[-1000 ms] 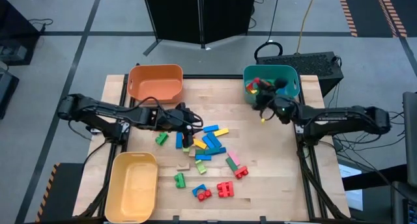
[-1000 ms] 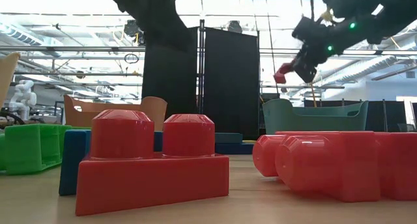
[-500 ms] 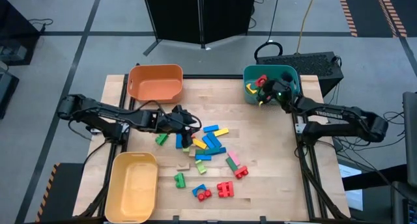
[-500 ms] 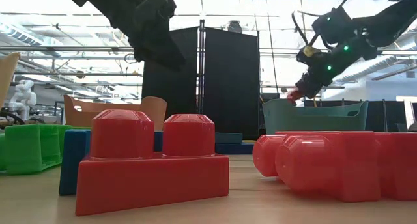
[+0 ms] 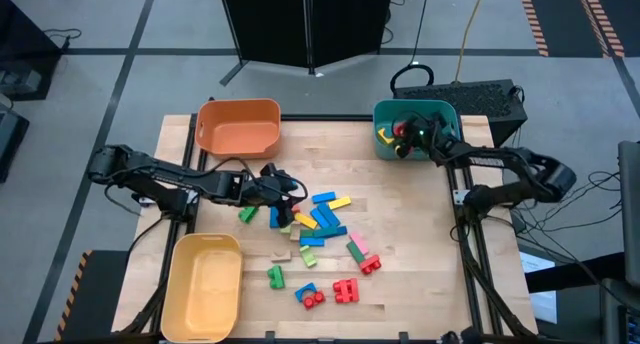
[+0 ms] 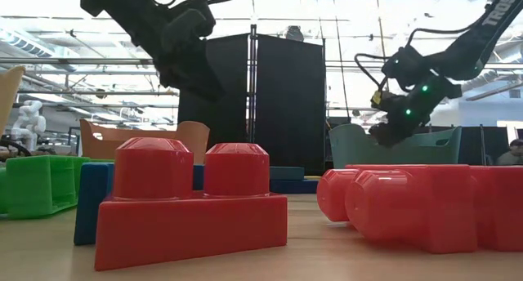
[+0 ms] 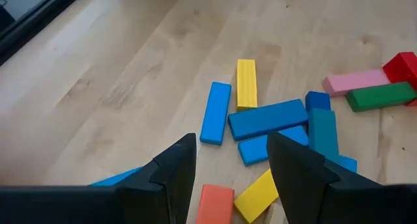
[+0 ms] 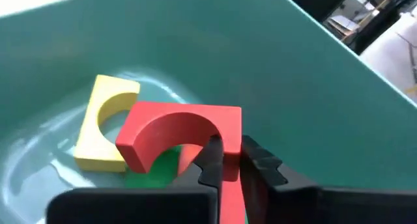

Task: Sort blocks by size
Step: Put the red arch block into the blue bin, then put the brown arch block into the blue bin

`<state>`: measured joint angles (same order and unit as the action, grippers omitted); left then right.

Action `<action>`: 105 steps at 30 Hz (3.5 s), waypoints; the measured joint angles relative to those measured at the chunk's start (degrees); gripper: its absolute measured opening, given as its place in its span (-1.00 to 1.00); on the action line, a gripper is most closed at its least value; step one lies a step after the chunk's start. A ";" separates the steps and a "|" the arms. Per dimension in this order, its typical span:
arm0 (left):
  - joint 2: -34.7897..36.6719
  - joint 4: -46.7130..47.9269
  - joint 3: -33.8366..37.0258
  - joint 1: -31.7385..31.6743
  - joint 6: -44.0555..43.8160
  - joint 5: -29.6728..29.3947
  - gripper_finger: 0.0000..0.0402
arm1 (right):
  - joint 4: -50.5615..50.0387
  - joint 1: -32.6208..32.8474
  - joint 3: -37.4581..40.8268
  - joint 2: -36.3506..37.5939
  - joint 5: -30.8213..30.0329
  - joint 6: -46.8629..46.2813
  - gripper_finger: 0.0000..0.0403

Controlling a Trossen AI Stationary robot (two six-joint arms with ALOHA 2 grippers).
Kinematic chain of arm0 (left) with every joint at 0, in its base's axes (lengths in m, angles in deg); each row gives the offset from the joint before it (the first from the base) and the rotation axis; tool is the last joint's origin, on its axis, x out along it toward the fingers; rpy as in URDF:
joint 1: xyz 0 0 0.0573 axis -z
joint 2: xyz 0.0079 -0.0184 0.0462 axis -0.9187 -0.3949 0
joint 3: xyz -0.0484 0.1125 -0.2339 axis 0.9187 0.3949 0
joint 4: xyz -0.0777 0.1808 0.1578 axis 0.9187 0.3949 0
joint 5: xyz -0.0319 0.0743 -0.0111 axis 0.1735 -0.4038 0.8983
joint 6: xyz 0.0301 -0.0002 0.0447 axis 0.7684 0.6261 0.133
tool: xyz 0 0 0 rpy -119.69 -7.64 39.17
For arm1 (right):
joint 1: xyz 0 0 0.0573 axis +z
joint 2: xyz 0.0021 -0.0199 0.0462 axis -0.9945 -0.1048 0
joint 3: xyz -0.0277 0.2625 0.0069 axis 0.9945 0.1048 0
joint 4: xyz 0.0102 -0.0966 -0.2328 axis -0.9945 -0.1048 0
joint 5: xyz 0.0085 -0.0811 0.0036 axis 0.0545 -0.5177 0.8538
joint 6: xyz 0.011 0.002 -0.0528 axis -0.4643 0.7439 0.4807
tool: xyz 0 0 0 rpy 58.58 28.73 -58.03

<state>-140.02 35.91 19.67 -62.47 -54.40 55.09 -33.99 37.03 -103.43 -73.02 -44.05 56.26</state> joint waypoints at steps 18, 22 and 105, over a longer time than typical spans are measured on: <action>-0.05 0.67 0.17 0.00 -0.04 0.14 -0.09 | 3.62 1.44 0.00 5.46 2.38 0.28 -0.16; -0.05 0.71 0.17 0.00 -0.06 0.98 -0.09 | 0.73 3.65 0.00 10.71 3.08 0.28 -0.14; -16.37 -13.50 -2.62 12.46 1.55 1.65 -0.74 | 24.80 53.78 -0.02 -7.03 21.27 1.82 -0.18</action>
<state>-156.39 22.42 17.04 -50.01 -52.85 56.75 -9.19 90.82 -103.45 -80.06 -22.78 58.08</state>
